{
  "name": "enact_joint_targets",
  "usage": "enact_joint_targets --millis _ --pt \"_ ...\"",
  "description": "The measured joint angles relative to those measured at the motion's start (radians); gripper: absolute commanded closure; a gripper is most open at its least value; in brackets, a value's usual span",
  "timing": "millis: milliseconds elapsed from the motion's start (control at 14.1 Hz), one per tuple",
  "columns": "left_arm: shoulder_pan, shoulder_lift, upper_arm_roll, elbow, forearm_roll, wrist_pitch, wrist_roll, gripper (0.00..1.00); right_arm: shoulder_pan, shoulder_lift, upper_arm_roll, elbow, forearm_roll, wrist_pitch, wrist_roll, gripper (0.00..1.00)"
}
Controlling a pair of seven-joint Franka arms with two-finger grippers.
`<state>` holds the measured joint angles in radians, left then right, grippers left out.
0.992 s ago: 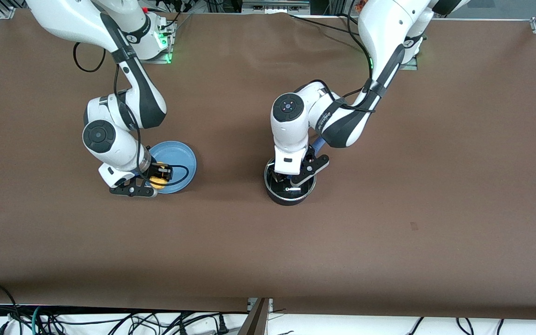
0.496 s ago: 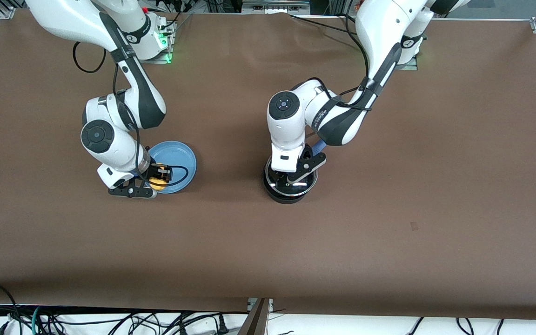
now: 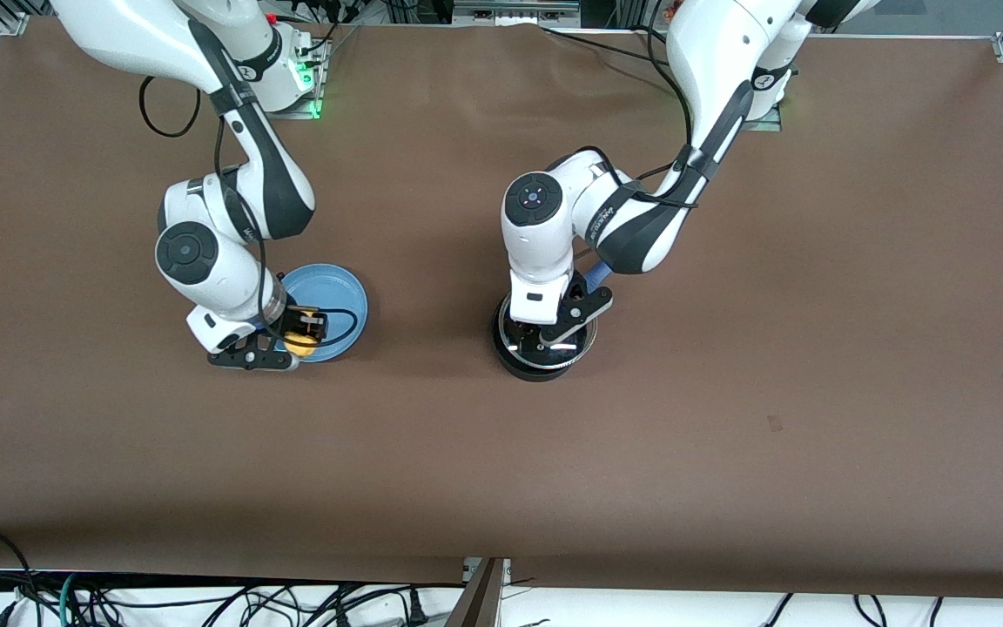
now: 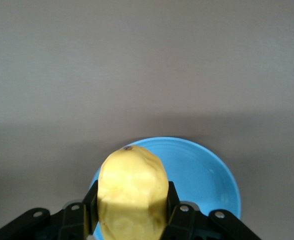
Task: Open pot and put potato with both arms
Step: 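Lift the glass lid with the left gripper while the right gripper lifts the potato, then lower the potato into the pot with the right gripper while the left gripper moves aside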
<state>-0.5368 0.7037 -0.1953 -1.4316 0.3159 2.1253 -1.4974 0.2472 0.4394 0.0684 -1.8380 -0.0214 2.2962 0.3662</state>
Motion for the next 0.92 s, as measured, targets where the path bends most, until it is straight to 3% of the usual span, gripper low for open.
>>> enact_joint_targets --millis 213,425,921 --pt "0.013 -0.006 0.002 0.054 0.0 -0.072 0.051 0.74 0.011 0.0 0.04 0.025 0.014 0.0 0.06 0.62" --pt "0.052 -0.028 0.003 0.117 -0.029 -0.156 0.131 0.74 0.034 0.011 0.077 0.067 0.094 0.0 0.158 0.63" --pt "0.251 -0.18 0.004 0.147 -0.174 -0.307 0.488 0.75 0.203 0.144 0.09 0.264 0.132 0.007 0.524 0.63"
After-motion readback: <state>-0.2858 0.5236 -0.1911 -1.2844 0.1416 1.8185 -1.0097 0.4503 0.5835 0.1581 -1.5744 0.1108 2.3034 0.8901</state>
